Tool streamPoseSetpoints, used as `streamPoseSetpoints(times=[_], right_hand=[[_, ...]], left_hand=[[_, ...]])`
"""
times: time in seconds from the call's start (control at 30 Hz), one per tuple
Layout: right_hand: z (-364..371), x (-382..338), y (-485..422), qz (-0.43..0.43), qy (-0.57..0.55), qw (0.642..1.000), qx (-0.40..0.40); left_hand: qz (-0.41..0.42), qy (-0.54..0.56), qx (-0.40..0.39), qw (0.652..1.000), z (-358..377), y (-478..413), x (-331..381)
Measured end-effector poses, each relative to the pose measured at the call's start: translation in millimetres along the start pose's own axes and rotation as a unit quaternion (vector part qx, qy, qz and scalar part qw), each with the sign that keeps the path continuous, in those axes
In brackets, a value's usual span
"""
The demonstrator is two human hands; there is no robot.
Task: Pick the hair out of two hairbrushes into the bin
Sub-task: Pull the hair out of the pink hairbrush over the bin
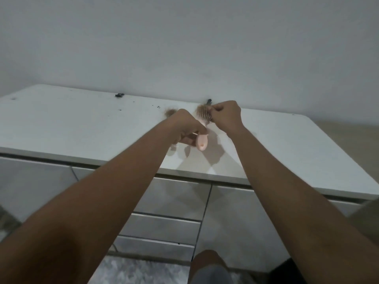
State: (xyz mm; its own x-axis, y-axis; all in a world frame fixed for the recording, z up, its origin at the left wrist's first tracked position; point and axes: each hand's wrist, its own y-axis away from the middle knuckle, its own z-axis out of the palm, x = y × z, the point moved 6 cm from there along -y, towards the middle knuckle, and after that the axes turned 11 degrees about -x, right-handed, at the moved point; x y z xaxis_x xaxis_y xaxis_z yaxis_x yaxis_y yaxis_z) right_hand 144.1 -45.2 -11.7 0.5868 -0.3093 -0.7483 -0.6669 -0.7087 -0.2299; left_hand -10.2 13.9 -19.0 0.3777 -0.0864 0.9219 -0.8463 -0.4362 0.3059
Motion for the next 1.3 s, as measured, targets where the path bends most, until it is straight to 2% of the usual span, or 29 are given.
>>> streamPoseSetpoints(times=[0.23, 0.57, 0.77, 1.0, 1.17, 1.3], right_hand=[[26, -72, 0, -0.058, -0.040, 0.997, -0.036], [143, -200, 15, -0.138, -0.079, 0.979, -0.128], [277, -280, 83, -0.171, -0.118, 0.955, -0.214], [431, -347, 207, -0.196, -0.108, 0.926, -0.305], [512, -358, 274, -0.203, -0.089, 0.912, -0.345], [556, -339, 314, -0.177, -0.091, 0.883, -0.426]], left_hand=[[0.021, 0.031, 0.070, 0.997, -50, 51, 6], [0.024, 0.132, 0.193, 0.972, -162, 160, -47], [-0.012, 0.166, 0.284, 0.944, -231, 264, -144], [-0.077, 0.197, 0.344, 0.915, -298, 384, -290], [-0.107, 0.218, 0.376, 0.894, -314, 435, -380], [-0.146, 0.264, 0.387, 0.871, -294, 446, -438]])
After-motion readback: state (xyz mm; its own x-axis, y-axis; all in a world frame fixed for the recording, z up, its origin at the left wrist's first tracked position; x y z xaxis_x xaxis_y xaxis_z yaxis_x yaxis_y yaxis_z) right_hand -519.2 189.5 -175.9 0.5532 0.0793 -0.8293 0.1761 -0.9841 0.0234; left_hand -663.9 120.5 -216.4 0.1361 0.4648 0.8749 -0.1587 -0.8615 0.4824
